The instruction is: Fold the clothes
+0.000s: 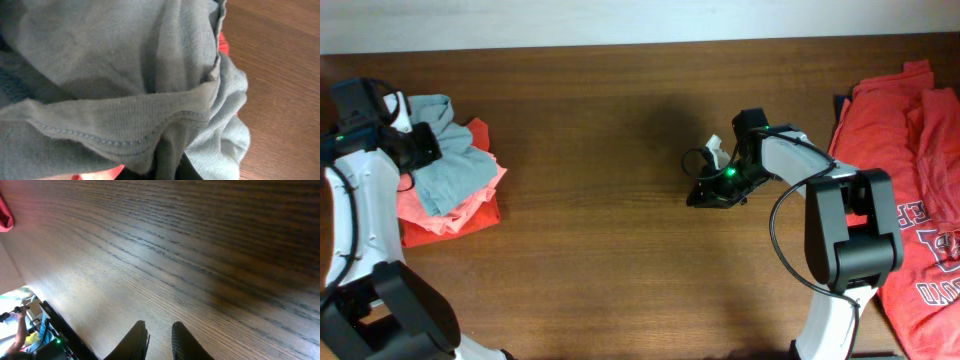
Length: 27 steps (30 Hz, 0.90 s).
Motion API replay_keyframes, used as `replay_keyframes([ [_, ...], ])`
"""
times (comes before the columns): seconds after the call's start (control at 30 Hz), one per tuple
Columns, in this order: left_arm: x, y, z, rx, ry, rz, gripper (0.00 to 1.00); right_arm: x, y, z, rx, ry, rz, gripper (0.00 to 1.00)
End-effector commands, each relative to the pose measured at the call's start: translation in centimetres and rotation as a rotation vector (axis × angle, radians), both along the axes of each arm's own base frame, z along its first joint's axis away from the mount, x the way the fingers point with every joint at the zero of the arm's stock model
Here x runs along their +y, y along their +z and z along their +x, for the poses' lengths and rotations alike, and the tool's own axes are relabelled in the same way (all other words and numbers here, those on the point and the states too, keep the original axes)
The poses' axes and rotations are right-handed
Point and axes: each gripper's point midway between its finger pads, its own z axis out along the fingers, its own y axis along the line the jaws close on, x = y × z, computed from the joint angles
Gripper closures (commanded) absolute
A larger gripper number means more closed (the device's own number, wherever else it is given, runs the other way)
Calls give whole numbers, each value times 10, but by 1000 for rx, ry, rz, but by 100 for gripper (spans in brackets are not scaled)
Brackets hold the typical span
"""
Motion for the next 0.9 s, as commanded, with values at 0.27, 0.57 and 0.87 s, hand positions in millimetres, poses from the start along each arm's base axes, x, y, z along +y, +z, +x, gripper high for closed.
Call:
replay_keyframes([
  [0.27, 53, -10, -48, 75, 233, -68, 1, -1, -4, -3, 7, 12, -6, 77],
  [0.57, 18, 0, -23, -40, 60, -242, 1, -1, -4, -4, 8, 12, -7, 77],
  [0.87, -90, 57, 16, -179, -356, -139, 1, -50, 43, 45, -207, -10, -350, 67],
])
